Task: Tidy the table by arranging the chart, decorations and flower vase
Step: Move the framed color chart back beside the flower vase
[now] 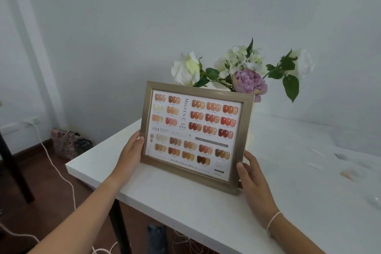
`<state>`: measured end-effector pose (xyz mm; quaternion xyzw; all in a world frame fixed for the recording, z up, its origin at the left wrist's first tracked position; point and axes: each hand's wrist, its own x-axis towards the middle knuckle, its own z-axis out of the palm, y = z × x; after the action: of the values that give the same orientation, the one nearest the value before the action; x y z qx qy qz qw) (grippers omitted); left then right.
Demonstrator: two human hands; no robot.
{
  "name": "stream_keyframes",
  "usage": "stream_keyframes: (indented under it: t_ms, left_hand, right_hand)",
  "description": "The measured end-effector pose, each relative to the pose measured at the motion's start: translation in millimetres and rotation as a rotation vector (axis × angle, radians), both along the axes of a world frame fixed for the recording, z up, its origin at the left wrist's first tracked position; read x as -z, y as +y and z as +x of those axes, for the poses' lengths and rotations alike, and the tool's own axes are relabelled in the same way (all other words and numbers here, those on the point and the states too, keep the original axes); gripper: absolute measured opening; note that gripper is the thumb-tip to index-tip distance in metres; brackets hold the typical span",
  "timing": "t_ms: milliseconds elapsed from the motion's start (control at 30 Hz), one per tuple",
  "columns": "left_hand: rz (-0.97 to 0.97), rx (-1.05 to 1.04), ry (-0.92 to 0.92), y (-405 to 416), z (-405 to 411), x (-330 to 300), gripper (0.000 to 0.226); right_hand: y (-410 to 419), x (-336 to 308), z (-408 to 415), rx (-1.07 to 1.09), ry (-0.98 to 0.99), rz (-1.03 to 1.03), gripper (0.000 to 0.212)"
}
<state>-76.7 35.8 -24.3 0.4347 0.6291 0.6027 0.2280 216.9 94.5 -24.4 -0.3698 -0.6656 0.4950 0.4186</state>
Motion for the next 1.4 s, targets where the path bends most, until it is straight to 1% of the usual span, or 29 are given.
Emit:
stream_keyframes:
  t_ms: [167,333,600,733,933,1000,1200,1400]
  left_hand:
    - [-0.004,-0.047,-0.029,1,1,1,0.030]
    - [-0.012,-0.085,-0.019,-5,2,4,0.027]
    - [0.030,-0.199,-0.029,-25,-6,6,0.026]
    - [0.040,-0.270,-0.039,-39,-21,6,0.026]
    - [0.077,-0.361,-0.074,-64,-49,6,0.025]
    - [0.089,-0.402,-0.083,-72,-58,6,0.024]
    - [0.121,-0.476,-0.091,-88,-87,0,0.022]
    - [0.084,-0.509,-0.082,-77,-117,-5,0.028]
  right_hand:
    - [-3,-3,-1,0.011,0.001,0.009,0.024]
    - [-5,-7,-4,0.008,0.016,0.012,0.027]
    - [-6,-11,-23,-0.016,0.043,0.034,0.034]
    - [-6,-10,-44,-0.050,0.024,0.053,0.042]
    - [-4,-8,-87,-0.146,0.046,0.071,0.029]
    - [-4,-8,-102,-0.173,0.046,0.068,0.028]
    - [1,-8,-146,-0.234,0.047,0.038,0.029]
    - [26,-10,-182,-0.256,0.047,0.019,0.036]
